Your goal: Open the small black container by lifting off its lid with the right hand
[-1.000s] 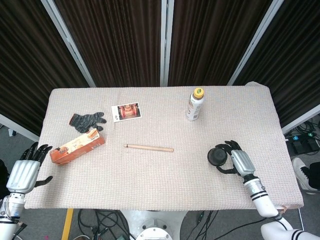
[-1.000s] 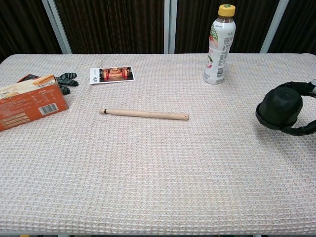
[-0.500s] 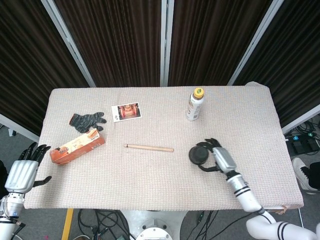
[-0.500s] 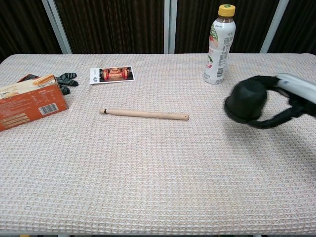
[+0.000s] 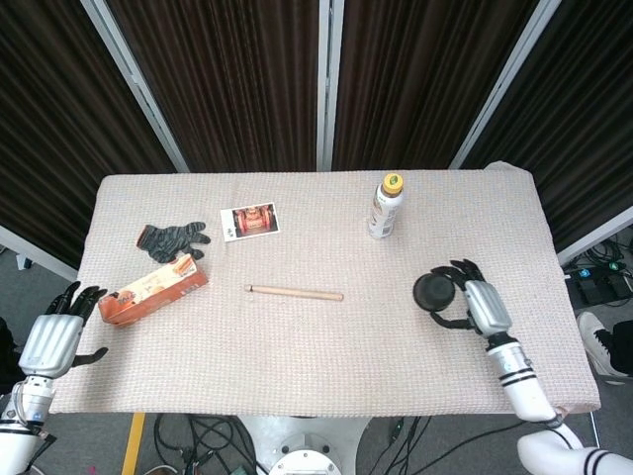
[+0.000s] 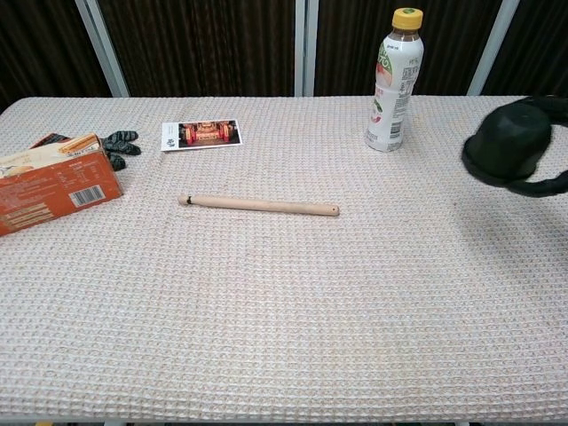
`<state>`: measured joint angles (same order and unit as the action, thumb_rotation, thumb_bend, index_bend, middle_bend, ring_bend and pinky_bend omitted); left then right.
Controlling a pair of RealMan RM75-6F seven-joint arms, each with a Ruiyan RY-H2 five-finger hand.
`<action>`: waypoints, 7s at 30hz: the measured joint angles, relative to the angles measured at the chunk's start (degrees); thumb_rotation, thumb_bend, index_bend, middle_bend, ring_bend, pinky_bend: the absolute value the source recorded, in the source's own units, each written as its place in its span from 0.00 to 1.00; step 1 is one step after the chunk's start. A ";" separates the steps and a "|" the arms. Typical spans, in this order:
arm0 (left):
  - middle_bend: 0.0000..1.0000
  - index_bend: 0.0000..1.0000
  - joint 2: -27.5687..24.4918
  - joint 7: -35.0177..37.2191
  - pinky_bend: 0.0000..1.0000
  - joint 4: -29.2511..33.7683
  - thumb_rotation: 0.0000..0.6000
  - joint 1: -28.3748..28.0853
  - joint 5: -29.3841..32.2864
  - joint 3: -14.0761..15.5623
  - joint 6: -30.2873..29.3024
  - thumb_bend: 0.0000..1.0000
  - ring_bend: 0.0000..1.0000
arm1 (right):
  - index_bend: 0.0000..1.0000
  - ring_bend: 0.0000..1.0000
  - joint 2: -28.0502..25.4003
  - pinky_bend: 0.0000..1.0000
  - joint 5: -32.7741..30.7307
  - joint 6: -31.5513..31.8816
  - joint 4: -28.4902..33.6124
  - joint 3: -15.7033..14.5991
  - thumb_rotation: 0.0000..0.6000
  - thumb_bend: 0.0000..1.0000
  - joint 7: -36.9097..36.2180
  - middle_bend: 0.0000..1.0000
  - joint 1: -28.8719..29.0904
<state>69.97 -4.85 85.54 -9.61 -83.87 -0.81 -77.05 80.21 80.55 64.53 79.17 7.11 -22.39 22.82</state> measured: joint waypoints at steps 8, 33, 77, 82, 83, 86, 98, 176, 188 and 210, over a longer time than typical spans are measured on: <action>0.11 0.14 -1.34 -1.38 0.18 1.88 1.00 0.84 0.25 -0.22 -1.85 0.12 0.00 | 0.37 0.09 10.53 0.00 3.68 -6.06 0.12 0.61 1.00 0.22 4.12 0.44 9.07; 0.11 0.14 -1.23 0.51 0.18 0.22 1.00 -0.20 0.38 -0.44 -0.20 0.12 0.00 | 0.37 0.09 15.41 0.00 5.23 -5.94 -1.79 -0.94 1.00 0.22 3.89 0.44 10.45; 0.11 0.14 -1.30 4.96 0.18 -3.41 1.00 0.80 0.75 0.13 -0.19 0.12 0.00 | 0.38 0.09 11.06 0.00 1.18 -3.25 -10.11 -1.22 1.00 0.22 -1.31 0.44 4.65; 0.11 0.14 -1.45 5.42 0.18 -3.28 1.00 1.21 1.32 -0.25 -0.81 0.12 0.00 | 0.38 0.09 14.33 0.00 1.61 -4.74 -14.96 -1.48 1.00 0.22 -2.21 0.44 5.99; 0.11 0.14 -1.37 5.48 0.18 -3.38 1.00 1.24 1.37 -0.24 -0.75 0.12 0.00 | 0.38 0.09 14.50 0.00 1.48 -4.92 -15.79 -1.54 1.00 0.22 -2.42 0.44 5.98; 0.11 0.14 -1.10 5.49 0.18 -3.80 1.00 1.21 1.37 -0.12 -0.41 0.12 0.00 | 0.38 0.09 14.58 0.00 1.22 -5.09 -17.17 -1.78 1.00 0.22 -2.47 0.44 5.72; 0.11 0.14 -0.91 5.83 0.18 -4.26 1.00 1.70 1.62 -0.14 -0.77 0.12 0.00 | 0.38 0.09 15.85 0.00 0.14 -6.89 -20.13 -1.97 1.00 0.22 -2.97 0.43 5.50; 0.09 0.14 -0.81 5.77 0.18 -3.71 1.00 1.57 -0.36 -0.15 -1.52 0.12 0.00 | 0.00 0.00 7.92 0.00 -1.66 4.22 -13.82 0.66 1.00 0.20 -2.74 0.35 -1.37; 0.09 0.14 -0.77 5.40 0.18 -3.44 1.00 1.55 -0.01 -0.40 -1.71 0.12 0.00 | 0.00 0.00 6.78 0.00 -3.24 0.14 -17.55 0.20 1.00 0.00 -4.24 0.00 -2.26; 0.09 0.14 0.08 4.75 0.18 -3.70 1.00 1.52 -0.82 -2.35 -5.62 0.12 0.00 | 0.00 0.00 -5.74 0.00 3.10 16.66 -1.76 -3.58 1.00 0.00 22.83 0.00 -11.33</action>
<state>70.05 -0.10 81.84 -8.09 -84.70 -3.17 -82.67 74.47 83.64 81.18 77.40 3.53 0.44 11.50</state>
